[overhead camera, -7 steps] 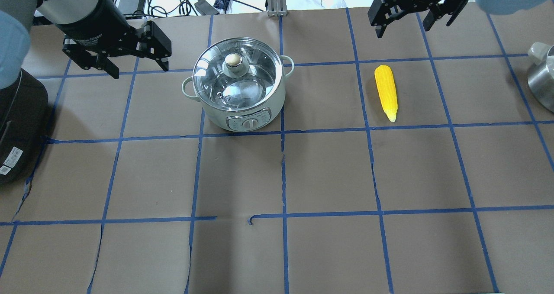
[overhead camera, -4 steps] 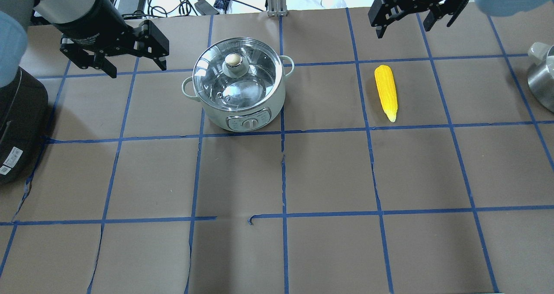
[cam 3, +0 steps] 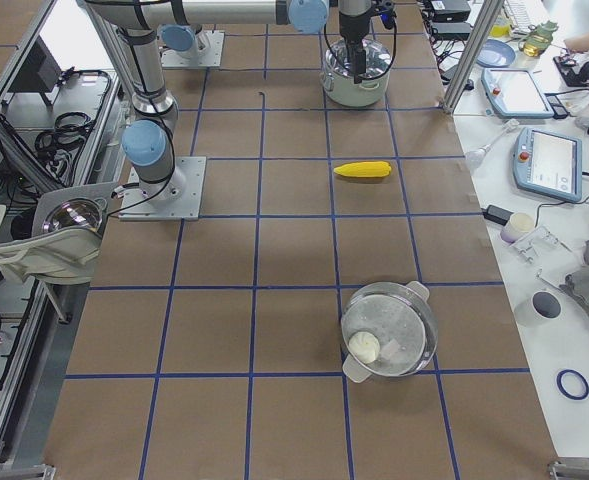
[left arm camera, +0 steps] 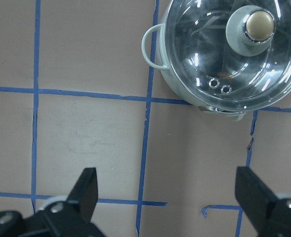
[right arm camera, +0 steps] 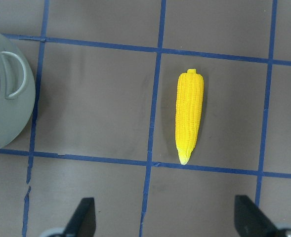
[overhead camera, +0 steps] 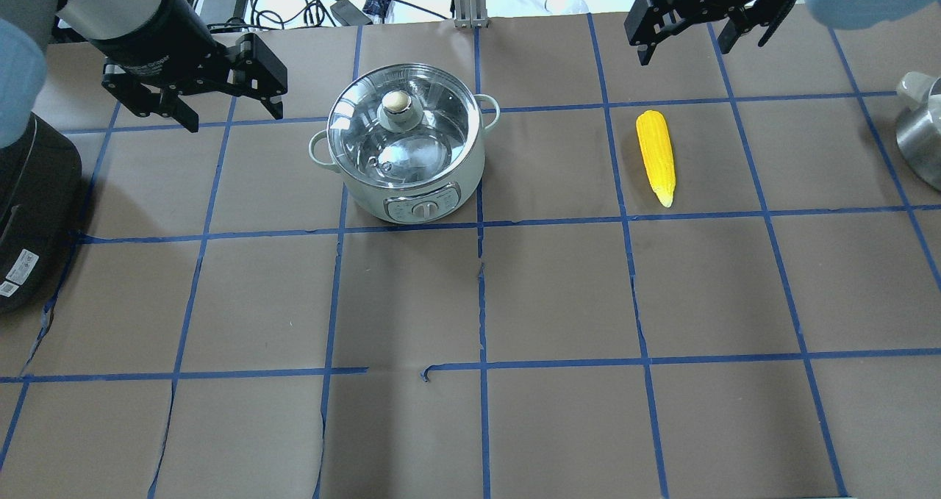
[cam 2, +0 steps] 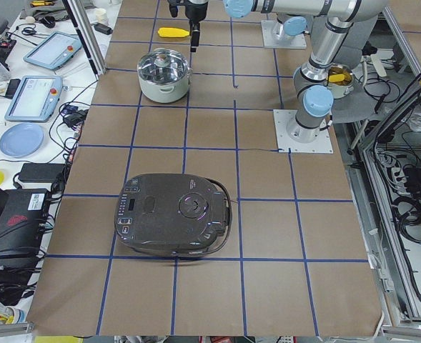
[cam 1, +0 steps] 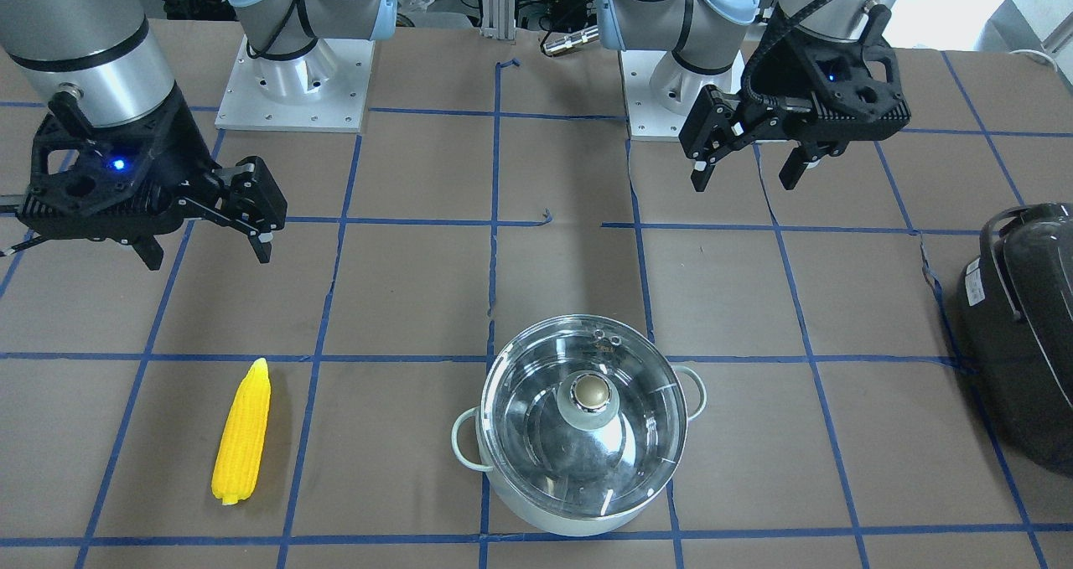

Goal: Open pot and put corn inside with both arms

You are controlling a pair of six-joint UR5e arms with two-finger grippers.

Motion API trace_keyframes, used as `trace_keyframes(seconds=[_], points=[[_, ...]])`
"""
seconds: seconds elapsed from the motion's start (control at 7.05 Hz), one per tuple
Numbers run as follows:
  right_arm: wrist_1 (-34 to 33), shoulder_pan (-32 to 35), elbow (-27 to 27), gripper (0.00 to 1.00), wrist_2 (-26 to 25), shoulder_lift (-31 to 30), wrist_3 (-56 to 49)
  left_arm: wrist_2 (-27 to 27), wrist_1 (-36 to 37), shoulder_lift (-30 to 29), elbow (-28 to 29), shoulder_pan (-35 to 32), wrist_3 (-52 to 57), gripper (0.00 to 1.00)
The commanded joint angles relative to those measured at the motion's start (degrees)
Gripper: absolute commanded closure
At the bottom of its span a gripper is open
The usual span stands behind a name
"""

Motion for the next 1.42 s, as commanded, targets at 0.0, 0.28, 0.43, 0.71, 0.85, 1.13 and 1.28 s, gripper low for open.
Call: trace_keyframes(seconds=[0.0, 0.28, 0.43, 0.71, 0.85, 1.13, 1.28], points=[[-0.9, -0.4, -0.1, 0.00, 0.0, 0.4, -0.3, 0.0, 0.0, 0.0, -0.1, 0.0, 0.2, 0.00], [-3.8, -2.1, -0.8, 0.00, 0.0, 3.7, -0.5, 0.0, 0.0, 0.0, -0.1, 0.0, 0.2, 0.00], [-4.8, -2.2, -0.7, 0.00, 0.0, 4.3, -0.6, -0.1, 0.0, 0.0, -0.1, 0.0, 0.2, 0.00], [-6.9, -2.2, -0.5, 0.00, 0.0, 7.1, -0.6, 0.5, 0.0, 0.1, -0.1, -0.1, 0.1, 0.00], [-8.2, -2.3, -0.5, 0.00, 0.0, 8.8, -0.7, 3.0, 0.7, -0.1, -0.1, -0.1, 0.0, 0.00], [-9.9, -2.7, 0.1, 0.00, -1.2, 10.8, -0.7, 3.5, 0.7, -2.1, -0.2, 0.1, -0.5, 0.00], [-10.5, -4.7, 0.1, 0.00, -0.8, 12.0, -1.2, 3.3, 0.8, -4.0, -0.1, 0.1, -0.3, 0.00]])
